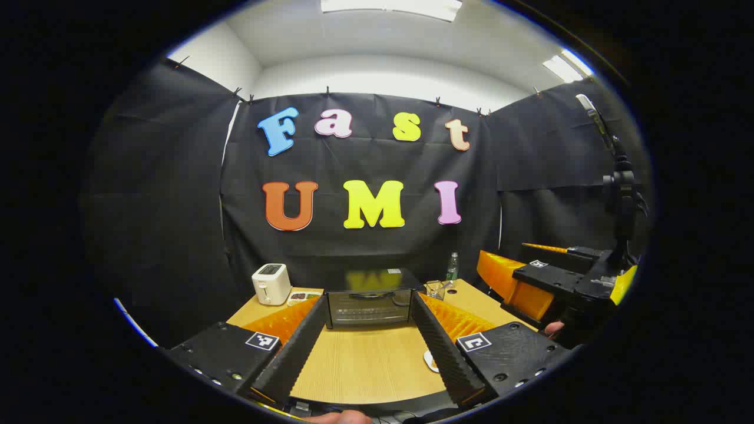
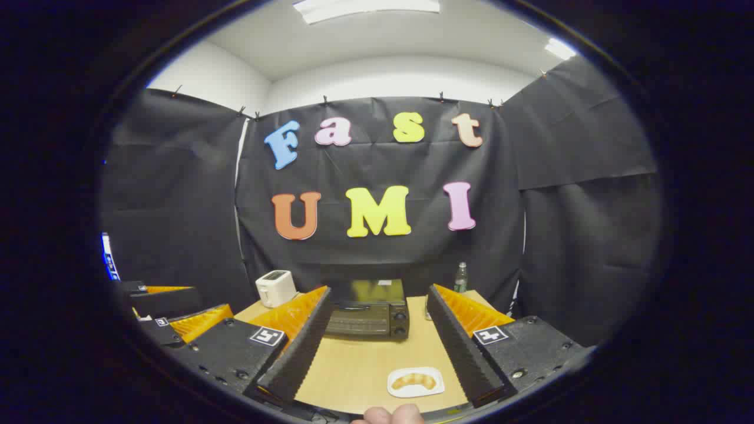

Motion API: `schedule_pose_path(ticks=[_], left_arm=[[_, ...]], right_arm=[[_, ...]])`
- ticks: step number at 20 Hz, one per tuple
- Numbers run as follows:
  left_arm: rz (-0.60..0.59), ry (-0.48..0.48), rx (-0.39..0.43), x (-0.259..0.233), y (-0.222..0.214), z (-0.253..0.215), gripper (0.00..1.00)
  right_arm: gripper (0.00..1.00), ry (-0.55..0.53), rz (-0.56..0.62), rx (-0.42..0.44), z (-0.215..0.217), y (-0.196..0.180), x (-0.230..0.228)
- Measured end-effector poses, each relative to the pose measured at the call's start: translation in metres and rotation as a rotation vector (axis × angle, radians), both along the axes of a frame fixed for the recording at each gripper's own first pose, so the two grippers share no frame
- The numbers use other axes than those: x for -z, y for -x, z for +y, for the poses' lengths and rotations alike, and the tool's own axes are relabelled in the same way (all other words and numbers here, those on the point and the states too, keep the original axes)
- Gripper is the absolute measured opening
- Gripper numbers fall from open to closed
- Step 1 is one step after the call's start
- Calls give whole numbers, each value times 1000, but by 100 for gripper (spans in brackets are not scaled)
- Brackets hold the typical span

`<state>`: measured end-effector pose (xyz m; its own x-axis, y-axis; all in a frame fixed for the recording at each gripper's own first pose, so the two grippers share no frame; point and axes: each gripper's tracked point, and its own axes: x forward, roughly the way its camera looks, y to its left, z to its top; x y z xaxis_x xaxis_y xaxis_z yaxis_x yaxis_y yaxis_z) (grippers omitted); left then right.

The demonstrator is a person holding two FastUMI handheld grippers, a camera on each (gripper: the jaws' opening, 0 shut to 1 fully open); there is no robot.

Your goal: Open the electric oven with the left hand, put the food in, and close the electric oven.

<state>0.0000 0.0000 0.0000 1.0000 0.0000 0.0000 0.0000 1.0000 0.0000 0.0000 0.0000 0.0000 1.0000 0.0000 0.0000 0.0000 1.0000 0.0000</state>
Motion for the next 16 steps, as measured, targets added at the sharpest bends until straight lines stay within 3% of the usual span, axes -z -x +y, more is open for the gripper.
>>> schedule_pose_path(ticks=[9,16], left_arm=[[7,0,7,-2,1,-9,94],[2,21,-13,-4,2,3,94]], right_arm=[[99,35,-13,-1,1,8,-4],[99,60,-3,-56,21,7,-10]])
